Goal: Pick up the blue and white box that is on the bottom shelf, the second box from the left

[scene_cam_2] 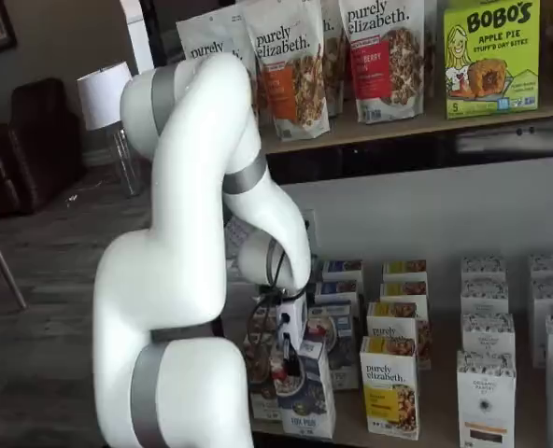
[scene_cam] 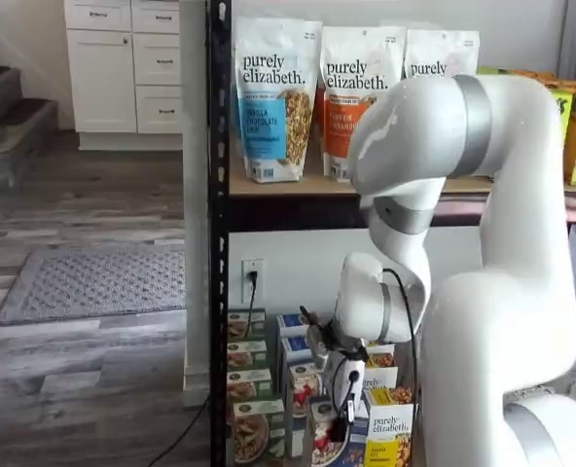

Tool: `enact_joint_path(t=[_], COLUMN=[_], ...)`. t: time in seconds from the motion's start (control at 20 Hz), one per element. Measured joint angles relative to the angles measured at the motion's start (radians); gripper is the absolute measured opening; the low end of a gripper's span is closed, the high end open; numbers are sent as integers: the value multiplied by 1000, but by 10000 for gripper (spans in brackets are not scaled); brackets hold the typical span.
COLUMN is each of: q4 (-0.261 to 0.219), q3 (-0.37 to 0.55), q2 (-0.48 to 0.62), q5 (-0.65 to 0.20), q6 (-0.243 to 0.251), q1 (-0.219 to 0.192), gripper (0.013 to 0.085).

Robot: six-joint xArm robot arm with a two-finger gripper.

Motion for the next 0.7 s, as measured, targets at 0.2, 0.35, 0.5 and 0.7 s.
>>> enact_joint_path(t=[0.2,0.35,0.5,0.7], q4=[-59,-66,-78,-99], q3=[52,87,120,177], q2=[-75,-144,-208,-319], q5=[32,77,113,156], q6=[64,82,105,142], q1=[7,16,24,38], gripper=[490,490,490,490])
